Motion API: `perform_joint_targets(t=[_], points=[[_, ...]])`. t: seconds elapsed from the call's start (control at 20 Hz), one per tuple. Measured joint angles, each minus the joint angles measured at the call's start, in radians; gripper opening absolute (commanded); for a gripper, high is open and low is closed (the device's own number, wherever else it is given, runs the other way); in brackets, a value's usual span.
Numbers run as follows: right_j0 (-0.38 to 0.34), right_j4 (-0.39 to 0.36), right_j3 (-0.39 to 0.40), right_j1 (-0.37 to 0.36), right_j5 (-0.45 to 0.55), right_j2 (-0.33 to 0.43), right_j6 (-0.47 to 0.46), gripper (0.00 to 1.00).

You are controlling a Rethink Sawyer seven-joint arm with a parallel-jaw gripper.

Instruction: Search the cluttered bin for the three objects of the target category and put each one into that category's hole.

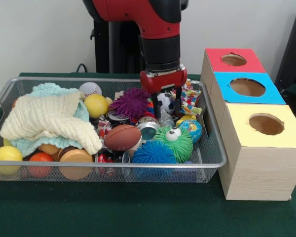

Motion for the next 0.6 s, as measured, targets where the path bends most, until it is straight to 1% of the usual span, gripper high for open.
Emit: perform_joint_targets(t=[0.2, 0.4, 0.6], points=[[0.014, -0.003, -0.023, 0.026, 0.000, -0.020, 0.000, 1.00], [0.044, -0.006, -0.044, 0.055, -0.003, -0.042, 0.000, 1.00], [0.059, -0.006, -0.060, 0.068, -0.008, -0.059, 0.000, 1.00]])
